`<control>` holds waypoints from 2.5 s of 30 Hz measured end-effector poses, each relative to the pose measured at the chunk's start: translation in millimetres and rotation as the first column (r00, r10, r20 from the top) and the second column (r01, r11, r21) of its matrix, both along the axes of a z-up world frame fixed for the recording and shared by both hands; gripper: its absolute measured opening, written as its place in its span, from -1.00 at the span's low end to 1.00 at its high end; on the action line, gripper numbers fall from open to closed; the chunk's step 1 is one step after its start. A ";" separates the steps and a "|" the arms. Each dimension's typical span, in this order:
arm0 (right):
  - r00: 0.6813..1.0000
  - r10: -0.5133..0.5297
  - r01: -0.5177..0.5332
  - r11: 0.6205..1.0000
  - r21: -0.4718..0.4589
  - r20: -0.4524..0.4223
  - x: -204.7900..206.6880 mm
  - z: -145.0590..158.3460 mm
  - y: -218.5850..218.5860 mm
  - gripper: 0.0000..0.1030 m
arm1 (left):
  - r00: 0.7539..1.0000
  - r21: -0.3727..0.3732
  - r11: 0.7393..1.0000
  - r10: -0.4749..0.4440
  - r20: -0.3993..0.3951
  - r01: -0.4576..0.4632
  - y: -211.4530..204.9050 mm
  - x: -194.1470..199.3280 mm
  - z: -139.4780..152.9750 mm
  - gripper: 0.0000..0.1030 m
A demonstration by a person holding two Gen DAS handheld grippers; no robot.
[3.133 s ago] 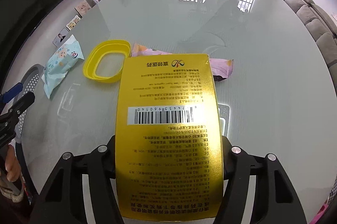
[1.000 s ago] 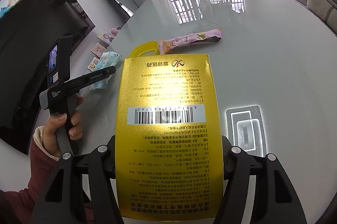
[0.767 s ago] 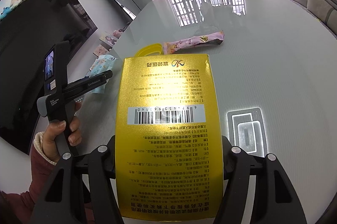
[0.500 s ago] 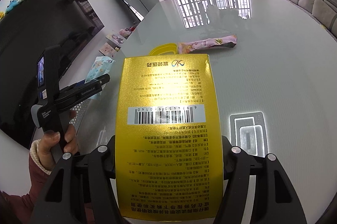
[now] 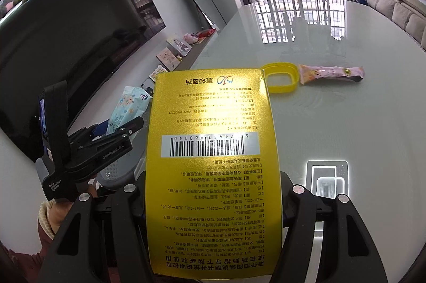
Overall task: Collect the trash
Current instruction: 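Carry the wipes packet with the left tool toward the basket while the right tool holds the box, then open both tools to drop the wipes packet and yellow box into the basket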
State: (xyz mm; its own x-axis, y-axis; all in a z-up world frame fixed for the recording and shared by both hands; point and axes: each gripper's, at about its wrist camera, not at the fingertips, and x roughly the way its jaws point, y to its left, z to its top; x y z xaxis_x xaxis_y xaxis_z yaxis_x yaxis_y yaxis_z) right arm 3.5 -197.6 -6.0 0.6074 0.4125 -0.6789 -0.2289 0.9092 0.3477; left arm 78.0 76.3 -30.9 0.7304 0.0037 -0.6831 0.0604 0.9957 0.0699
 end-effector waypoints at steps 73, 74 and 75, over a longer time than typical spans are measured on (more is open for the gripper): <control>0.926 0.377 -0.373 0.921 -0.113 0.014 90.5 -41.8 243.3 0.38 | 0.942 -0.080 0.941 0.318 -0.108 -0.327 179.0 -11.6 -50.3 0.28; 0.926 0.377 -0.373 0.921 -0.113 0.013 90.3 -42.1 242.9 0.38 | 0.941 -0.078 0.941 0.322 -0.108 -0.330 179.1 -11.7 -50.3 0.28; 0.926 0.377 -0.374 0.921 -0.112 0.013 91.0 -41.5 242.7 0.38 | 0.940 -0.075 0.940 0.325 -0.107 -0.334 179.1 -12.1 -50.4 0.28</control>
